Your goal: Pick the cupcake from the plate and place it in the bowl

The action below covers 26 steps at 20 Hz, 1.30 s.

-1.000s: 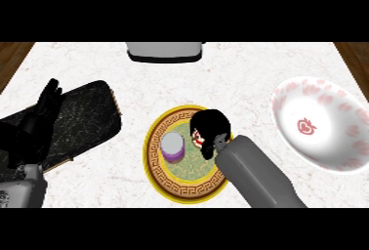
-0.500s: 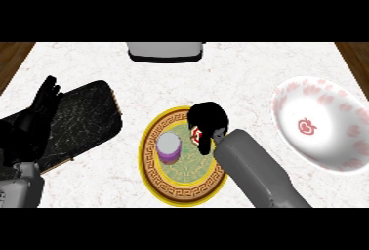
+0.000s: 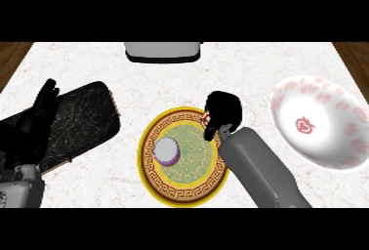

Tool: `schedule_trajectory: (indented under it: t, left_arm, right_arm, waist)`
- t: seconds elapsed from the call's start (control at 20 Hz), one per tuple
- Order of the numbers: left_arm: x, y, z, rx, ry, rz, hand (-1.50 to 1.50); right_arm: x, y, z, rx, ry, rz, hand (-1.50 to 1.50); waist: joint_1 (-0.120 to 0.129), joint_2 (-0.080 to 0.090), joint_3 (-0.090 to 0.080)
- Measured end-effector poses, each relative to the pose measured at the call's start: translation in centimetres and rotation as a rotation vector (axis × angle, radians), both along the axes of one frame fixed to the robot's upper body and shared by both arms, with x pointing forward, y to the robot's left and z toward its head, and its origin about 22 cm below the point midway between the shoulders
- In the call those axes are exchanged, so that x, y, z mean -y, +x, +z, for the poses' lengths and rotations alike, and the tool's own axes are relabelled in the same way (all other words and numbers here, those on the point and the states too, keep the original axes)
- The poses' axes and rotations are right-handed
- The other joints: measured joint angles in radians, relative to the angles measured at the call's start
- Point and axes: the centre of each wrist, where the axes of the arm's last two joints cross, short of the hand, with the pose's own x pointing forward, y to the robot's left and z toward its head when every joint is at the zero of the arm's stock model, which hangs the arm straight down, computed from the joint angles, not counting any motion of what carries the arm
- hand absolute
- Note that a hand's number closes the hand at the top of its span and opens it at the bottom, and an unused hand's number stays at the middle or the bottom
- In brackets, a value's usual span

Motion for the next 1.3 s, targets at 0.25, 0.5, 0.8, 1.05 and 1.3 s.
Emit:
schedule_trajectory:
  t: [0.25,0.5,0.8,1.05,1.3]
  left_arm:
    - [-0.1,0.2,0.4,-0.004,-0.003,0.013,0.00]
    - [-0.5,-0.4,-0.2,-0.017,-0.004,0.026,0.00]
    - [-0.4,-0.6,-0.6,-0.006,-0.006,0.019,0.00]
    - [0.2,-0.3,-0.2,0.001,-0.003,0.012,0.00]
    - [0.1,0.1,0.6,0.005,-0.001,0.000,0.00]
  right_arm:
    - [-1.5,-1.1,4.5,0.200,-0.051,-0.102,1.50]
    - [-1.5,-2.4,10.6,0.479,-0.046,-0.169,1.50]
    - [1.5,-4.7,15.7,0.659,0.008,-0.259,1.50]
    - [5.6,-5.3,17.4,0.689,0.042,-0.343,1.50]
    - [10.1,-5.2,16.2,0.670,0.086,-0.404,1.50]
  waist:
    - [-0.013,-0.006,0.000]
    - [-0.025,-0.012,-0.001]
    - [-0.018,-0.006,0.000]
    - [-0.009,0.000,0.000]
    - [-0.002,0.003,0.000]
